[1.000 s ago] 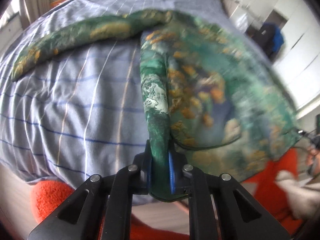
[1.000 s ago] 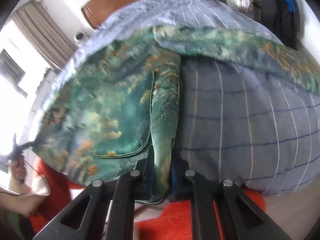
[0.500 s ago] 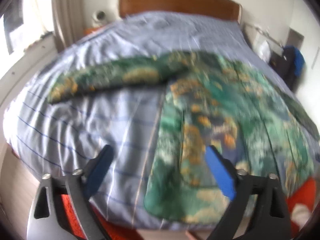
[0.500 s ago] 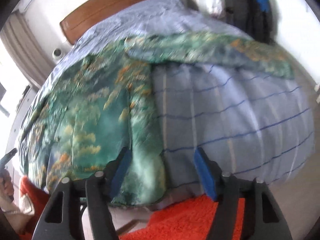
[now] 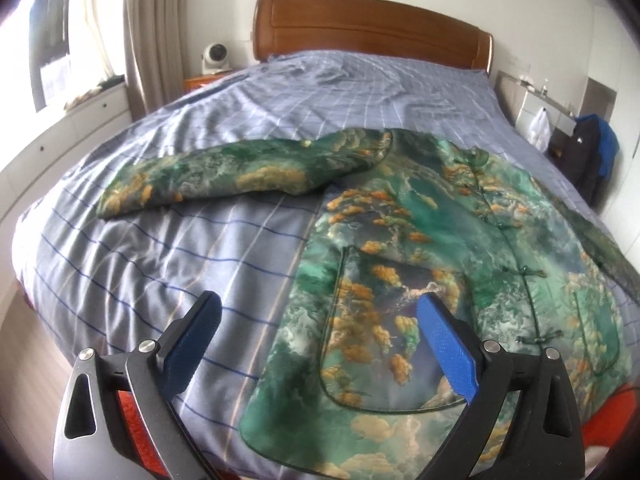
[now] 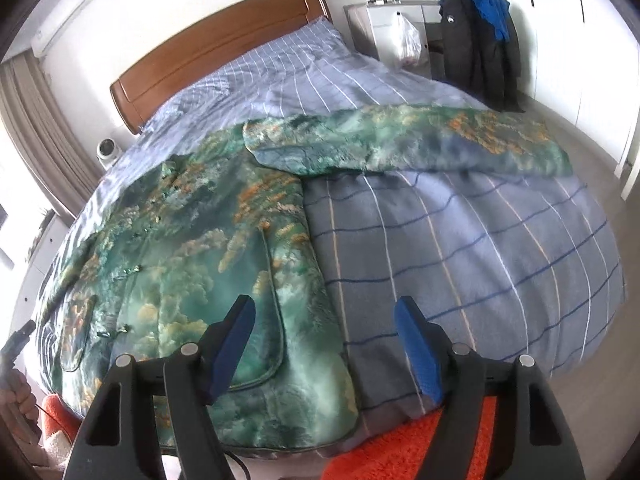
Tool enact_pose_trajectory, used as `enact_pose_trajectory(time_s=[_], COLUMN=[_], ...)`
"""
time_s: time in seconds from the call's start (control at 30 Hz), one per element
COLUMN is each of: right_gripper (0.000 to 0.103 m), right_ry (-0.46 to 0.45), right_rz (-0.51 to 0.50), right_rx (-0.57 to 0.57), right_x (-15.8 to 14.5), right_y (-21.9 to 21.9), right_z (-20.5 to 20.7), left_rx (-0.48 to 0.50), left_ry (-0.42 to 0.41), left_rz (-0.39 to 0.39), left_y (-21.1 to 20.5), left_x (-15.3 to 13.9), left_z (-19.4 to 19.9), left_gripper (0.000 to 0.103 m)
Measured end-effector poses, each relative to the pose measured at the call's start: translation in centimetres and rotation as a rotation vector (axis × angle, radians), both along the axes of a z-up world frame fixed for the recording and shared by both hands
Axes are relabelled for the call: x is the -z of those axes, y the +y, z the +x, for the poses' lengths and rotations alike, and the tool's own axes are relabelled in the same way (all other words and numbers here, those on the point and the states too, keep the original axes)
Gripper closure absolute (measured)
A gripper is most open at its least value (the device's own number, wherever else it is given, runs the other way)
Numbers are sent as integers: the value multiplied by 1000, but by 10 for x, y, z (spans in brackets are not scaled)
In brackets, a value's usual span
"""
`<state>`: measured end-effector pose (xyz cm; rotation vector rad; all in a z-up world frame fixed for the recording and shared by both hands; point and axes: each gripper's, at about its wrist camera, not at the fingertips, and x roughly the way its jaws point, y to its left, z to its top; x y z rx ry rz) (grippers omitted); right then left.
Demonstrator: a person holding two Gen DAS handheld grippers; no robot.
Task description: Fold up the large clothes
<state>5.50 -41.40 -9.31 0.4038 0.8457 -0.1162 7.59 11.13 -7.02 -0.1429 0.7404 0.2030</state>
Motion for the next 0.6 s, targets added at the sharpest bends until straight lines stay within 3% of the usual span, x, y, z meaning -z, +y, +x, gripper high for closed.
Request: enact_pose_trajectory(time_s=[0.2, 0.37, 0.53, 0.6], right_gripper=[31, 31, 31, 31], right_ry=[-22, -38, -87, -135], right_rz=[13, 50, 189, 260], right_rx=[-4, 19, 77, 155], right_x=[1, 5, 13, 13], right_y=[0, -7, -40, -77], right_z=[0, -3, -3, -2], left_rx=[4, -4, 19, 14], left_ry=[-24, 0, 33, 45], left_rz=[58, 5, -36, -32], left_y=[-5, -1, -1, -1], left_x=[-5, 2, 11, 12], left_z=[-2, 0, -2, -4], left_gripper=[5, 5, 5, 5])
